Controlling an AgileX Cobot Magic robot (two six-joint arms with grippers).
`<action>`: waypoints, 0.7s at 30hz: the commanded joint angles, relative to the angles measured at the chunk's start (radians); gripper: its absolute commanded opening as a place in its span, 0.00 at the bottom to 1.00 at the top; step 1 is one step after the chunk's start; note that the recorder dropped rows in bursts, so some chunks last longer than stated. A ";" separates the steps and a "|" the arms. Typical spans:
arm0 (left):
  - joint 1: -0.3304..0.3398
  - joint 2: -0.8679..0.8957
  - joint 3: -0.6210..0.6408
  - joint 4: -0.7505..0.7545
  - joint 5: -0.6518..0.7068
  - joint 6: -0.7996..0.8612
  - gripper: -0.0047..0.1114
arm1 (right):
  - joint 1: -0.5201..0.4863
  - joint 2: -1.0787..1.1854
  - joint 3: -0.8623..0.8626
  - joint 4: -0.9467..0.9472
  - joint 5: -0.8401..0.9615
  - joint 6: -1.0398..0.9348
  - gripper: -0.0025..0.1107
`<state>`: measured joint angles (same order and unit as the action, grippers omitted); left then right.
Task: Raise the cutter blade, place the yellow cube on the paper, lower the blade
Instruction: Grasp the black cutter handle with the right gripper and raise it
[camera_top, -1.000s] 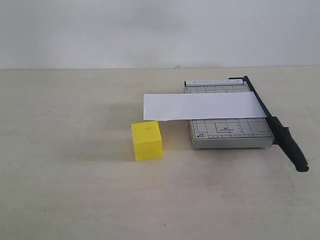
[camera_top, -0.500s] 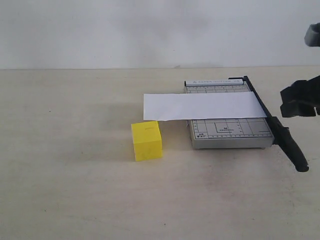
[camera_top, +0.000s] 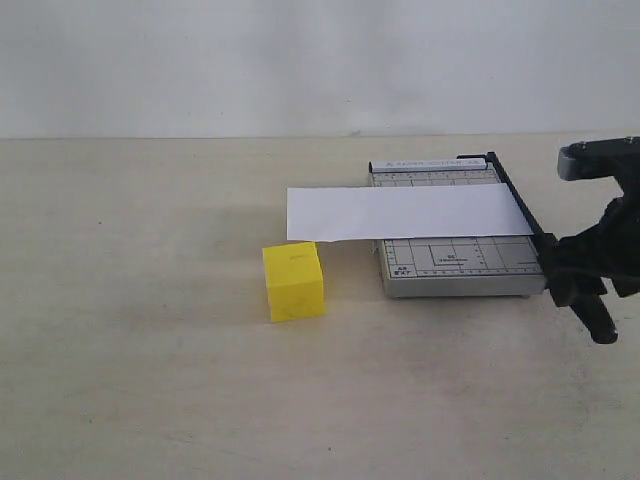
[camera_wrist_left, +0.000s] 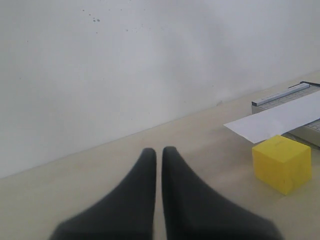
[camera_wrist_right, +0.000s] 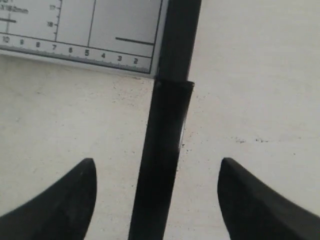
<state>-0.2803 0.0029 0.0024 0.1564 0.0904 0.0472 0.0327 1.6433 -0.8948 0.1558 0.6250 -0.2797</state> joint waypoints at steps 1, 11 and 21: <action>0.002 -0.003 -0.002 -0.011 -0.014 0.000 0.08 | -0.001 0.055 -0.004 -0.019 -0.024 -0.006 0.59; 0.002 -0.003 -0.002 -0.011 -0.014 0.000 0.08 | -0.001 0.080 -0.004 -0.014 -0.042 0.010 0.23; 0.002 -0.003 -0.002 -0.011 -0.014 0.000 0.08 | -0.001 -0.056 -0.010 0.028 -0.145 0.021 0.07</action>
<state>-0.2803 0.0029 0.0024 0.1564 0.0904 0.0472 0.0327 1.6738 -0.8858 0.1834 0.5882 -0.2353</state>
